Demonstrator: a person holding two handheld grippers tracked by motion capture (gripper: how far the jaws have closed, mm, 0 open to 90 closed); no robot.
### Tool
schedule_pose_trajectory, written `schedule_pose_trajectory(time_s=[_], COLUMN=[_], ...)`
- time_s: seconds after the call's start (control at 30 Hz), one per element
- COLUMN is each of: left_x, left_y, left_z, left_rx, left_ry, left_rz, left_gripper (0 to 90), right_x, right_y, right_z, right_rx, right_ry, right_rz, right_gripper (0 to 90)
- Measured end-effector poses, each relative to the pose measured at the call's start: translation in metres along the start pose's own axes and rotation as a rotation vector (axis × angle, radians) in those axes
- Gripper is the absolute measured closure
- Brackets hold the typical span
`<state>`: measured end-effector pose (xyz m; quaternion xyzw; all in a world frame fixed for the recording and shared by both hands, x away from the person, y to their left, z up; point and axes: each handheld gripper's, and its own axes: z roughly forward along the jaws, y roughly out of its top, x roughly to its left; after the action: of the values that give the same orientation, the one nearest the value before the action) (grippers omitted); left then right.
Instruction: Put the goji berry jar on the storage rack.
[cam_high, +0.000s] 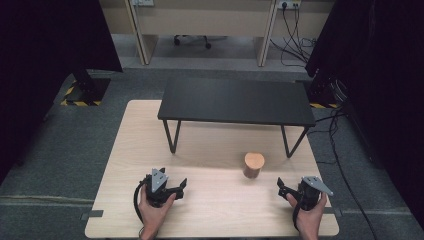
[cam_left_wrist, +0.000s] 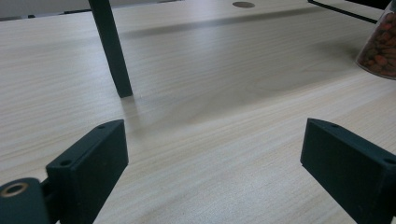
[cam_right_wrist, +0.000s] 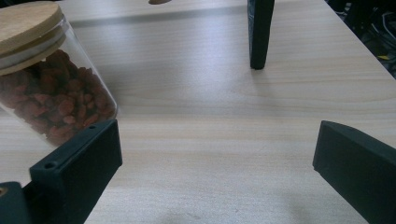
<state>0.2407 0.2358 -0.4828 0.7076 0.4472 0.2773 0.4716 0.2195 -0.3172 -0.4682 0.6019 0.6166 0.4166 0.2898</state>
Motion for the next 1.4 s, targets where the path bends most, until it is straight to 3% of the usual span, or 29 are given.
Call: schedule_pose_trajectory(time_s=[0.47, 0.73, 0.83, 0.97, 1.4], left_x=[0.0, 0.0, 0.0, 0.0, 0.0], left_y=[0.0, 0.0, 0.0, 0.0, -0.001], left_z=[0.0, 0.0, 0.0, 0.0, 0.0], left_rx=[0.0, 0.001, 0.001, -0.001, -0.003], left_ry=[0.0, 0.0, 0.0, 0.0, 0.0], left_rz=[0.006, 0.008, 0.007, 0.004, 0.005], left_gripper=[6.7, 6.7, 6.7, 6.7, 6.7], right_x=[-0.003, -0.015, -0.016, -0.013, 0.004], right_y=[-0.001, -0.003, -0.003, -0.002, 0.006], right_z=[-0.001, -0.002, 0.0, 0.004, 0.022], right_rx=[-0.001, -0.001, -0.001, -0.003, 0.003], right_ry=[0.033, 0.169, 0.225, 0.266, 0.29], right_rz=[-0.018, -0.094, -0.132, -0.168, -0.204], right_gripper=[1.4, 1.4, 1.4, 1.4, 1.9])
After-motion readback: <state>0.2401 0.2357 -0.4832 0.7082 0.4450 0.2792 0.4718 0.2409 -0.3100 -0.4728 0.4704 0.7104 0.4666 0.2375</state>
